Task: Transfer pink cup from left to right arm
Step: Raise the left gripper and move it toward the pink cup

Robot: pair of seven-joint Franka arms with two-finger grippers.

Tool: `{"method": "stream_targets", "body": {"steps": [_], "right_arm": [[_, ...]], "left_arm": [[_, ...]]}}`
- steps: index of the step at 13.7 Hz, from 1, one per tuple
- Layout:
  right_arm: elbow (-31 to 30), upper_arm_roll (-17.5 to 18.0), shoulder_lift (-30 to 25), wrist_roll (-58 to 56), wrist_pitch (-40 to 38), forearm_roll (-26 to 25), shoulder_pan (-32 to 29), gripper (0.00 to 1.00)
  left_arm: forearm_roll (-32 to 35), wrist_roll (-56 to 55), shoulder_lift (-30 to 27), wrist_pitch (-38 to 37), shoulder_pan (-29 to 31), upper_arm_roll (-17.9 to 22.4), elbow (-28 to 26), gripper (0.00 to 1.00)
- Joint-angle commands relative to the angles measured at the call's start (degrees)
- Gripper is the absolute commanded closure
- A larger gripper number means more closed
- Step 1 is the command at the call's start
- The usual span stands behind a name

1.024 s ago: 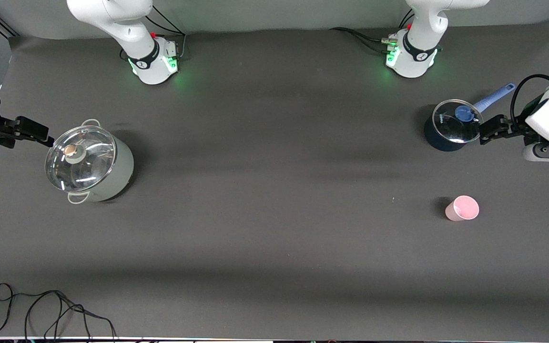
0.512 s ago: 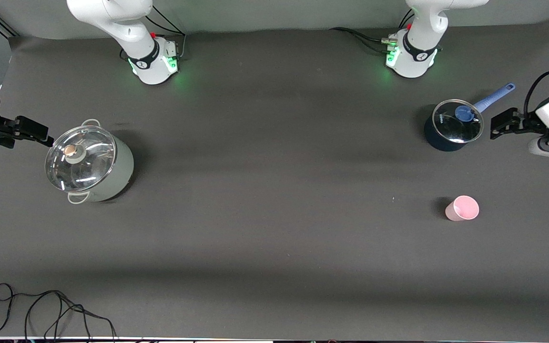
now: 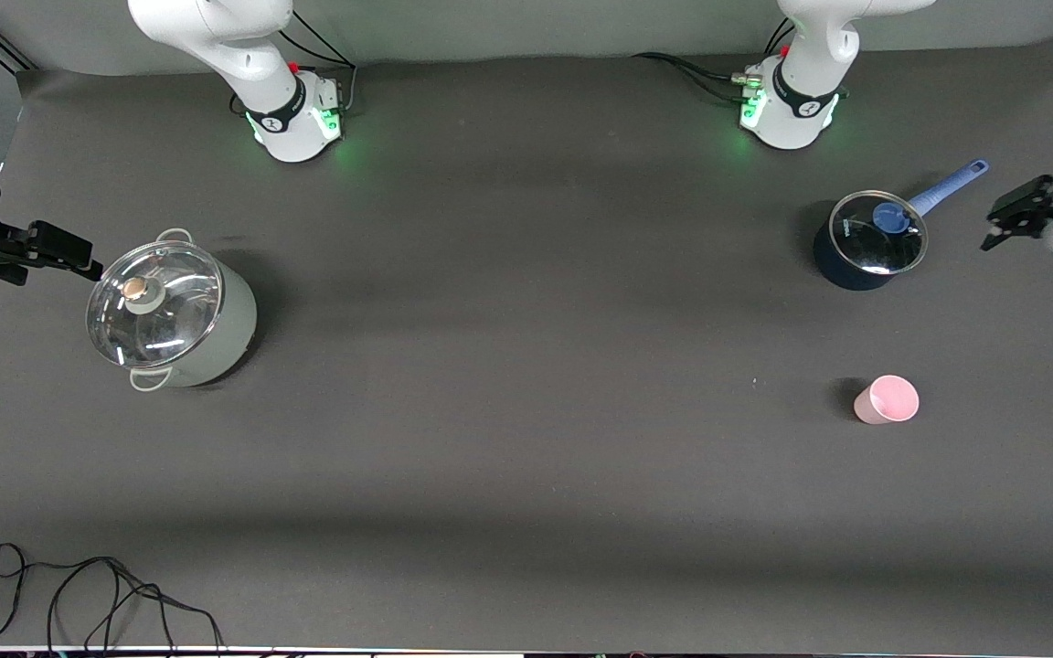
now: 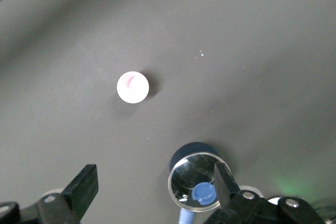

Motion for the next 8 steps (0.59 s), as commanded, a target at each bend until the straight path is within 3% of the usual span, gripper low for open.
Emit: {"method": "stream_targets", "body": {"steps": [1,8], "right_arm": [[0.06,-0.22,-0.56,-1.24,-0.07,0.06,-0.04,0.00],[0.59,-0.22,0.06,-0.72,-0.07,0.15,0.05,0.00]], "left_arm": [[-6.07,17.45,2.24,-0.72,7.22,-0.07,1.64,0.02],[-30.05,54.13,17.60,-6.76,25.24,-0.24,6.81,0.05]]}}
